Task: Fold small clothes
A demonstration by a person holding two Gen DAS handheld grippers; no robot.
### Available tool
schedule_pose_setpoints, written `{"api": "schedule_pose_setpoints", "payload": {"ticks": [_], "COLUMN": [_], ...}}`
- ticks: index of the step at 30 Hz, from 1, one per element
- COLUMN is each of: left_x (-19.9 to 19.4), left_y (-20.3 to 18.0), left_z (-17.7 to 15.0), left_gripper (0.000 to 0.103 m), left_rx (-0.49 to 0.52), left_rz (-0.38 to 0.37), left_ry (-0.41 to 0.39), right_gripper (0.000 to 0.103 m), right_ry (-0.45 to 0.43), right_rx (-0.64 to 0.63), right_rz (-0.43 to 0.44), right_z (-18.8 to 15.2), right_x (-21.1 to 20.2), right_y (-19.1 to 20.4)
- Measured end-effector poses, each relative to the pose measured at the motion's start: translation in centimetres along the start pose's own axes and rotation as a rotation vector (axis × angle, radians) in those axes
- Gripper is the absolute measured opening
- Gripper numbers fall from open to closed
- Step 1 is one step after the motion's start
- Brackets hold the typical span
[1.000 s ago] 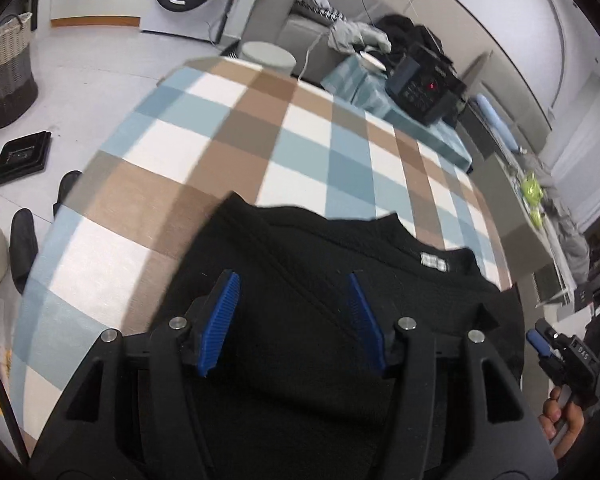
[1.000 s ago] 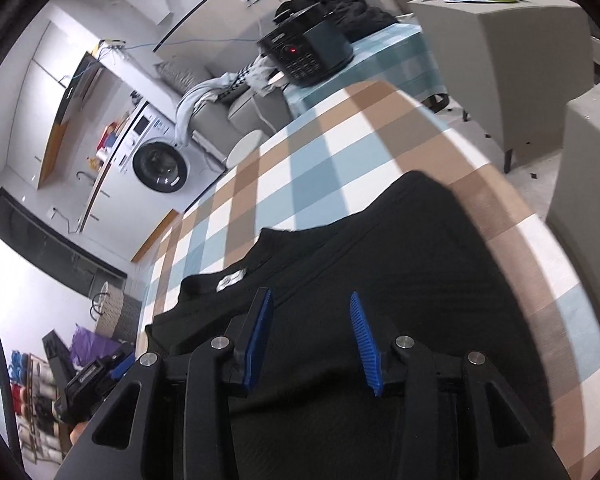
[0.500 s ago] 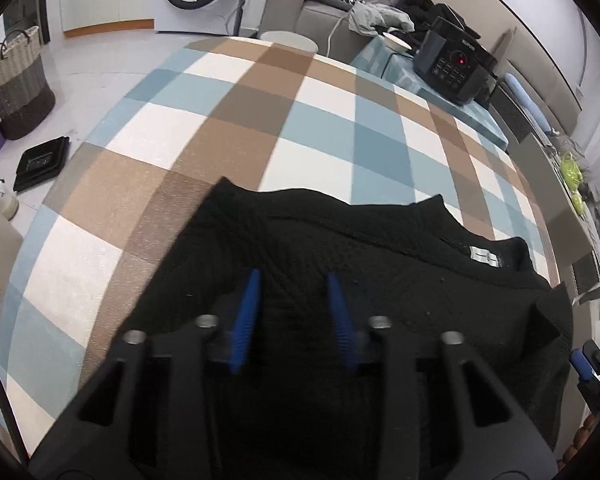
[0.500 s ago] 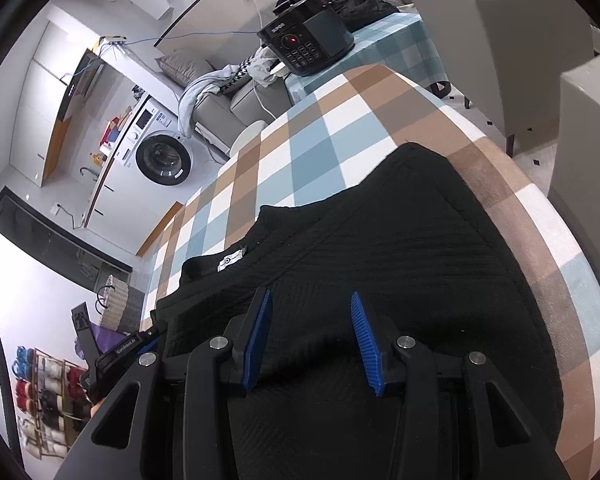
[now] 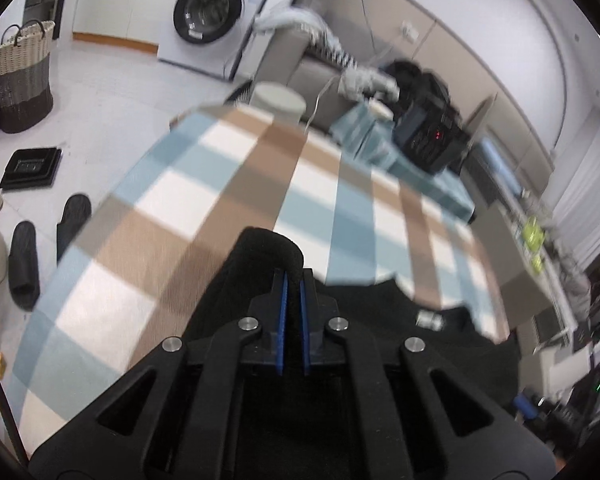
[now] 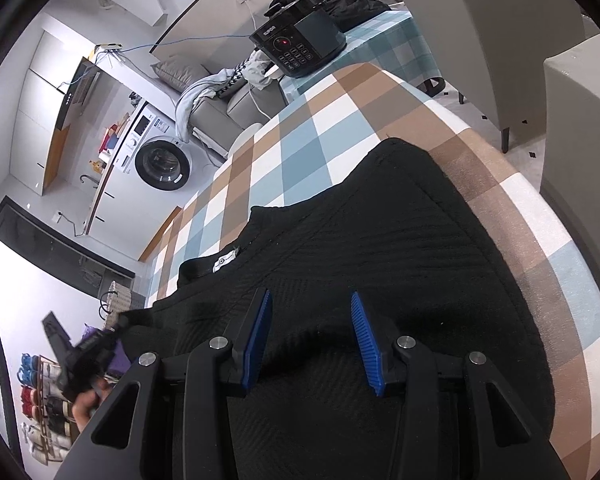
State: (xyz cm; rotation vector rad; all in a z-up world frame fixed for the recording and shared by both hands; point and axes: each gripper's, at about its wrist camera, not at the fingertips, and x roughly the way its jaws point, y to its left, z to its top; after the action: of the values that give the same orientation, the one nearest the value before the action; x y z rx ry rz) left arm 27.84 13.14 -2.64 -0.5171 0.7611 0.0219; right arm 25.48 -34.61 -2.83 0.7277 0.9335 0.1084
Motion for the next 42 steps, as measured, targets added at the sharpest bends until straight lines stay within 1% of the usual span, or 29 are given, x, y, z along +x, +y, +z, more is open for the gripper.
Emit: {"api": "schedule_pose_setpoints", "payload": {"ticks": [2, 4, 6, 7, 9, 12, 13, 14, 16, 18, 19, 20, 21, 22, 24, 25, 26, 28, 30, 31, 33, 34, 35, 37, 38, 40, 41, 42], "left_x": [0.0, 0.8, 1.8, 2.8, 3.6, 3.5, 3.4, 3.3, 3.1, 2.8, 2.6, 2.2, 1.9, 1.5, 0.6, 0.2, -0.1, -0.5, -0.7, -0.8, -0.8, -0.8, -0.8, -0.6, -0.7, -0.8, -0.9, -1.1], "left_y": [0.4, 1.0, 1.7, 2.2, 2.9, 3.4, 3.3, 3.3, 3.3, 3.2, 3.1, 2.9, 2.8, 2.6, 2.3, 2.1, 2.0, 1.8, 1.8, 1.9, 2.2, 2.3, 2.5, 2.9, 3.0, 3.2, 3.2, 3.2], "left_z": [0.9, 1.4, 1.3, 1.1, 0.6, -0.1, -0.3, -0.4, -0.6, -0.8, -0.9, -1.0, -1.1, -1.2, -1.5, -1.6, -1.7, -1.8, -2.0, -2.1, -2.3, -2.3, -2.4, -2.4, -2.4, -2.6, -2.6, -2.7], "left_gripper": [0.003, 0.003, 0.003, 0.004, 0.004, 0.004, 0.004, 0.004, 0.006, 0.012, 0.021, 0.032, 0.039, 0.053, 0.062, 0.066, 0.067, 0.068, 0.068, 0.068, 0.068, 0.068, 0.068, 0.068, 0.068, 0.068, 0.068, 0.068], "left_rx": [-0.026, -0.045, -0.069, -0.079, -0.095, -0.091, -0.081, -0.078, -0.077, -0.073, -0.067, -0.058, -0.045, -0.032, 0.000, 0.016, 0.027, 0.048, 0.055, 0.057, 0.053, 0.050, 0.044, 0.032, 0.028, 0.030, 0.034, 0.041], "left_rz": [-0.012, -0.001, 0.009, 0.026, 0.033, 0.032, 0.033, 0.030, 0.026, 0.025, 0.024, 0.027, 0.029, 0.036, 0.045, 0.045, 0.041, 0.019, 0.009, 0.001, -0.010, -0.012, -0.012, -0.017, -0.020, -0.022, -0.020, -0.020], "left_ry": [-0.023, -0.009, 0.020, 0.067, 0.121, 0.126, 0.129, 0.128, 0.130, 0.135, 0.136, 0.132, 0.127, 0.121, 0.090, 0.080, 0.080, 0.084, 0.089, 0.094, 0.102, 0.105, 0.109, 0.113, 0.114, 0.116, 0.115, 0.112], "right_gripper": [0.042, 0.042, 0.042, 0.042, 0.042, 0.042, 0.042, 0.042, 0.042, 0.042, 0.042, 0.042, 0.042, 0.042, 0.043, 0.043, 0.046, 0.057, 0.057, 0.054, 0.048, 0.038, 0.025, 0.008, 0.004, 0.004, 0.004, 0.004], "right_ry": [-0.009, -0.018, -0.031, -0.036, -0.049, -0.074, -0.075, -0.073, -0.040, 0.019, 0.050, 0.072, 0.088, 0.100, 0.117, 0.120, 0.114, 0.115, 0.120, 0.122, 0.120, 0.119, 0.119, 0.119, 0.103, 0.087, 0.060, 0.026], "right_rx": [-0.003, -0.002, 0.000, 0.004, 0.006, -0.006, -0.007, -0.026, -0.085, -0.152, -0.194, -0.234, -0.261, -0.285, -0.321, -0.339, -0.356, -0.398, -0.455, -0.492, -0.516, -0.522, -0.535, -0.539, -0.530, -0.504, -0.485, -0.476], "right_rz": [-0.015, -0.029, -0.058, -0.069, -0.096, -0.140, -0.150, -0.140, -0.127, -0.124, -0.130, -0.152, -0.167, -0.175, -0.205, -0.239, -0.252, -0.263, -0.303, -0.321, -0.316, -0.309, -0.292, -0.269, -0.251, -0.217, -0.158, -0.131], "right_z": [0.2, 0.4, 0.6, 0.8, 1.4, 2.8, 3.1, 3.4, 3.4, 2.8, 2.4, 1.9, 1.4, 1.1, 0.5, 0.2, 0.1, -0.1, -0.5, -0.8, -1.2, -1.3, -1.5, -1.8, -1.7, -1.5, -1.3, -1.1], "right_x": [-0.2, -0.4, -0.5, -0.6, -0.7, -0.8, -0.6, -0.3, 1.0, 3.4, 4.8, 6.2, 7.1, 8.0, 9.8, 10.6, 10.9, 11.4, 11.9, 12.2, 12.2, 12.2, 12.1, 12.0, 11.6, 11.0, 10.0, 9.1], "right_y": [0.0, -0.3, -0.7, -0.9, -1.4, -1.4, -1.1, -0.3, 1.5, 3.6, 4.7, 5.6, 6.3, 6.8, 7.7, 8.1, 8.5, 9.0, 9.8, 10.1, 10.3, 10.3, 10.4, 10.8, 10.8, 10.7, 10.6, 10.6]}}
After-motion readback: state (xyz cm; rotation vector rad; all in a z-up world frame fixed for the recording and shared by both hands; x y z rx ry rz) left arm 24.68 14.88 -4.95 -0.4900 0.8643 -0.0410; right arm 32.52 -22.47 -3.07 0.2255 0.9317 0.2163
